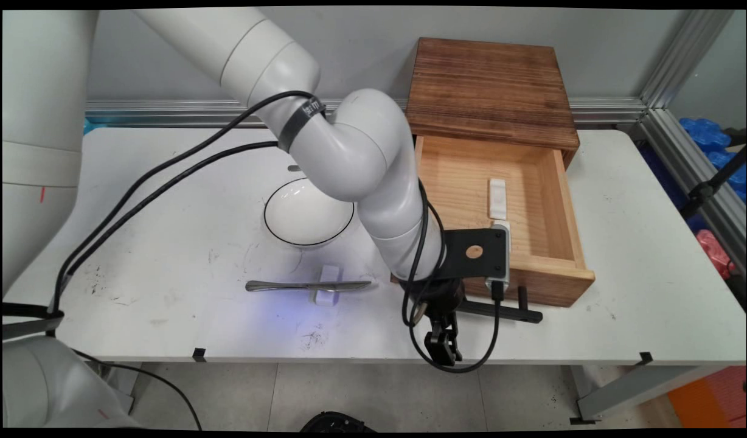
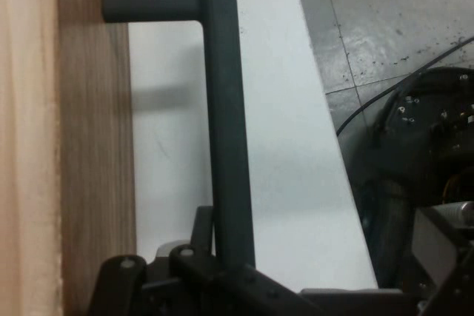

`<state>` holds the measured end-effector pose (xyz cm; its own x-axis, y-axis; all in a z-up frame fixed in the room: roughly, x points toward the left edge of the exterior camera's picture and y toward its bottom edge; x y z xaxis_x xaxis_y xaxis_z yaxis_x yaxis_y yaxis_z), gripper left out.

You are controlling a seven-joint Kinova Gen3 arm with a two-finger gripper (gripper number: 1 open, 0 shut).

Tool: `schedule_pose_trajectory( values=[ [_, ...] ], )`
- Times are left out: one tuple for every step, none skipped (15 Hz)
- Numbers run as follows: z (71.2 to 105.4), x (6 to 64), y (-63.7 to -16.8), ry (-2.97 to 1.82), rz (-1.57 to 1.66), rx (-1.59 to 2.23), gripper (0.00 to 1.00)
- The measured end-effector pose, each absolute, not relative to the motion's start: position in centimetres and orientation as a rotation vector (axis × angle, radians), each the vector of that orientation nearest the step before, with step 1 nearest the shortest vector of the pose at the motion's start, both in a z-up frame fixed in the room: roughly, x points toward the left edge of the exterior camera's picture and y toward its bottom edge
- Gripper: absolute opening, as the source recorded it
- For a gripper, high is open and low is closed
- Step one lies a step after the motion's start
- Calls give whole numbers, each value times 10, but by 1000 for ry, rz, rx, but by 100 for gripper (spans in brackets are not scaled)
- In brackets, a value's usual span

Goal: Open the drawer

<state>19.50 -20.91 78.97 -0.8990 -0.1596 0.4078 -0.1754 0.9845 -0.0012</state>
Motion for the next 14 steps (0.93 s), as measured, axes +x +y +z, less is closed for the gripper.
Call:
schedule_pose_trajectory(
  values=[
    [790,195,-208,-2712,52,239,100],
    [790,195,-208,-2711,51,238,100],
    [790,194,-207,-2711,50,237,100],
    [791,194,-206,-2710,49,236,100],
    [791,194,-205,-2710,49,235,100],
    [791,194,-205,-2709,49,234,100],
    [792,194,-204,-2709,48,233,100],
    [792,194,-204,-2709,48,232,100],
    [792,194,-203,-2708,47,231,100],
    [792,194,-203,-2708,47,230,100],
    [793,194,-202,-2708,46,229,100],
    [793,194,-202,-2708,46,229,100],
    [793,194,-202,-2708,46,228,100],
    [793,194,-201,-2708,46,228,100]
  ],
)
